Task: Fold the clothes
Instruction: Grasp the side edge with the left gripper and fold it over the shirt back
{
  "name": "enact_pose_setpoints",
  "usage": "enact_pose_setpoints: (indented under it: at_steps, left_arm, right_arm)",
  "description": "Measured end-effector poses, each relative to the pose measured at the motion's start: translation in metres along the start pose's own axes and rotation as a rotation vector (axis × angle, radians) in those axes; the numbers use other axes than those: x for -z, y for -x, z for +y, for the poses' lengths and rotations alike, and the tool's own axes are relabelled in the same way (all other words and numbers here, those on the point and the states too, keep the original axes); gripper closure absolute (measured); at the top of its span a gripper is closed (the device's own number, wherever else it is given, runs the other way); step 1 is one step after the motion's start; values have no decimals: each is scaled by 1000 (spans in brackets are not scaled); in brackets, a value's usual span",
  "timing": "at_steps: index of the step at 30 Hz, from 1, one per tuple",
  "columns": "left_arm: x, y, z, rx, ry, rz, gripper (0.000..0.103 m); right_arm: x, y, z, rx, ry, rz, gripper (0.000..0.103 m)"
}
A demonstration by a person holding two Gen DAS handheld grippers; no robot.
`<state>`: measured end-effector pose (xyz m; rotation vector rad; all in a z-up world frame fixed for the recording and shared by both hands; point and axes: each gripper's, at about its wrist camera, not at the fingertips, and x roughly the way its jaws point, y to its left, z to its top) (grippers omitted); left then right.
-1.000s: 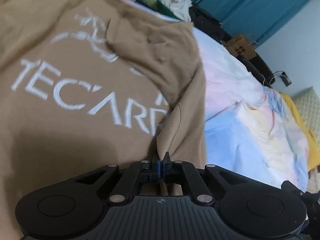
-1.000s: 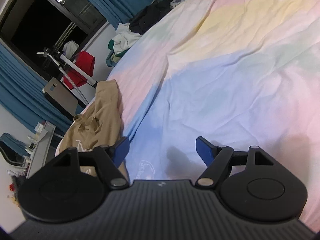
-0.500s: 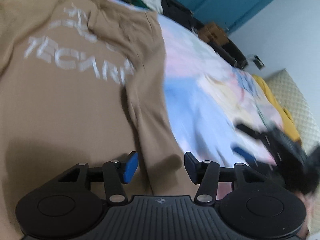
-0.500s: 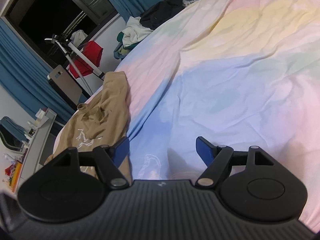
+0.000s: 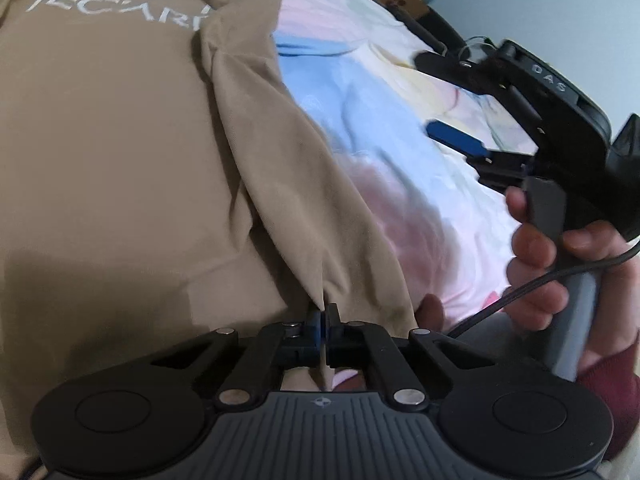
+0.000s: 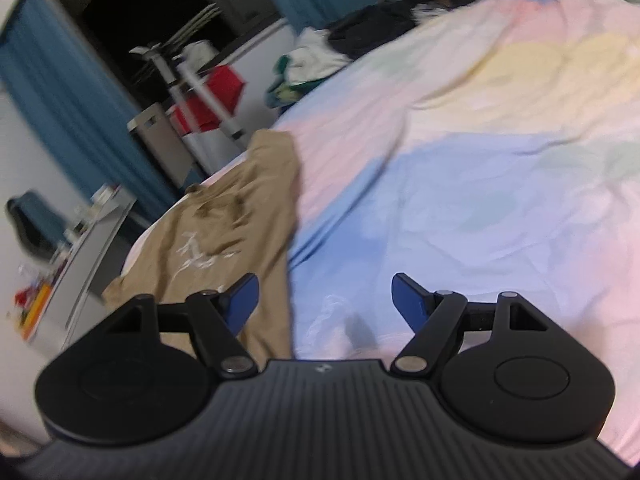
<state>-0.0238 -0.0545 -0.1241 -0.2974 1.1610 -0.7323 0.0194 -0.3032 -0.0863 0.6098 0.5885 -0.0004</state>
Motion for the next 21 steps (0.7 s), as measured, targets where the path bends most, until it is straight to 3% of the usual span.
enact_pose_setpoints:
  at_steps: [5,7,11,13,21]
  left_arm:
    - [0,37,9,44,7,14,102]
    - [3,42,19,-11,6,32,102]
    - [11,29,38,-91,33,87,102]
    - [15,21,42,-115,26,91,102]
    - [18,23,26,-161,-107,30,101]
  right_arm:
    - [10,-4,28,-108,129,59,28]
    - [14,-7,36,-122,173,76,28]
    - [20,-13,44,-132,203,115,39]
    - [23,-16,49,-131,226,136,51]
    - [25,-6,79,-111,322,97,51]
